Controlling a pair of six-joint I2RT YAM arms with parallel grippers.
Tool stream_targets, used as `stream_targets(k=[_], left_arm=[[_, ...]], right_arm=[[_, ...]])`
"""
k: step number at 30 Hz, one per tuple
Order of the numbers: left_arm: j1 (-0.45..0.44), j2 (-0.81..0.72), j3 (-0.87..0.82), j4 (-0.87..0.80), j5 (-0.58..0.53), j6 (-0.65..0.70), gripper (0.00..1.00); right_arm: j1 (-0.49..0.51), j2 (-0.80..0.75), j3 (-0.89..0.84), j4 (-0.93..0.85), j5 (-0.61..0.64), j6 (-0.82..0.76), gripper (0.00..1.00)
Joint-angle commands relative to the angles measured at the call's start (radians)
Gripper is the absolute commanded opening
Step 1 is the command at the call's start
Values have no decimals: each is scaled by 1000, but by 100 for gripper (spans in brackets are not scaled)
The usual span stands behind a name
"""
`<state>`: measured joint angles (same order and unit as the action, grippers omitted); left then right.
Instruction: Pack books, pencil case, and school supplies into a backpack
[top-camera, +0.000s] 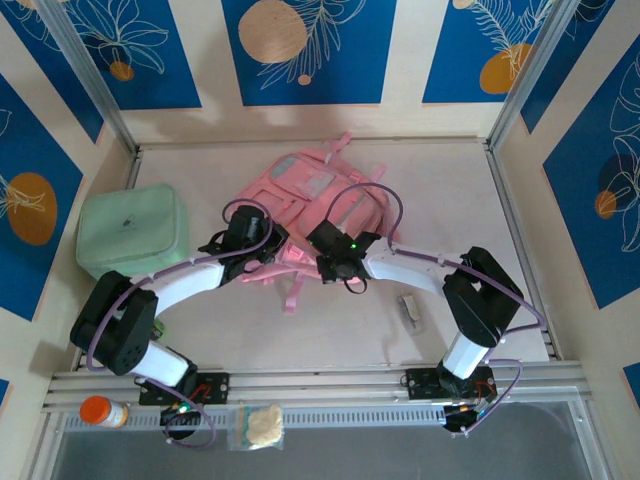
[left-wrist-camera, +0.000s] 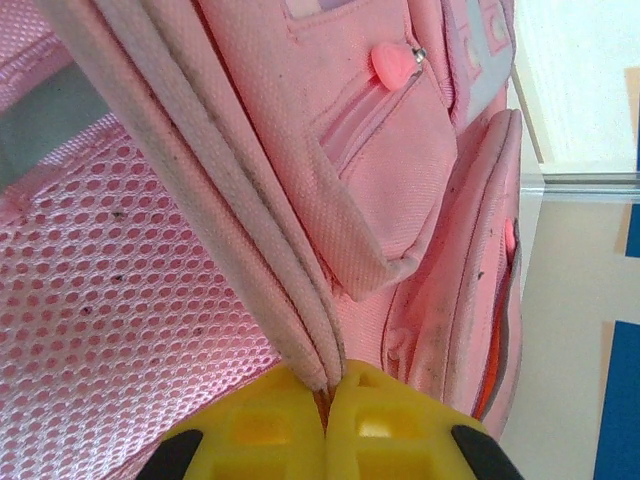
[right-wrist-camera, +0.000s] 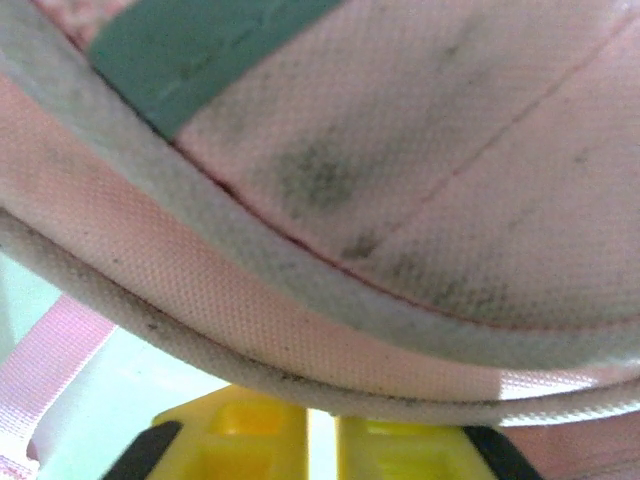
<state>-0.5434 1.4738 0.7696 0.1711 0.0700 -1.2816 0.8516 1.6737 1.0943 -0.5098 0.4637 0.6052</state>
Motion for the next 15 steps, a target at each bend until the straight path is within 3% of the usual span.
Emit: stream_targets(k=[1,5,12,15], left_arm=[[6,-15,-5,37,11,9,0],[30,-11,-2,33,22,37,0],[114,33,27,-35,110,155,0],[152,90,63,-26,167,201,0]], right_arm=[[3,-10,35,71,48,-29,8],[0,-62,28,-20,68,-9,0],[21,-221,-87,-142,132,-76,0],[34,-259,-112,-131,68,-126,0]])
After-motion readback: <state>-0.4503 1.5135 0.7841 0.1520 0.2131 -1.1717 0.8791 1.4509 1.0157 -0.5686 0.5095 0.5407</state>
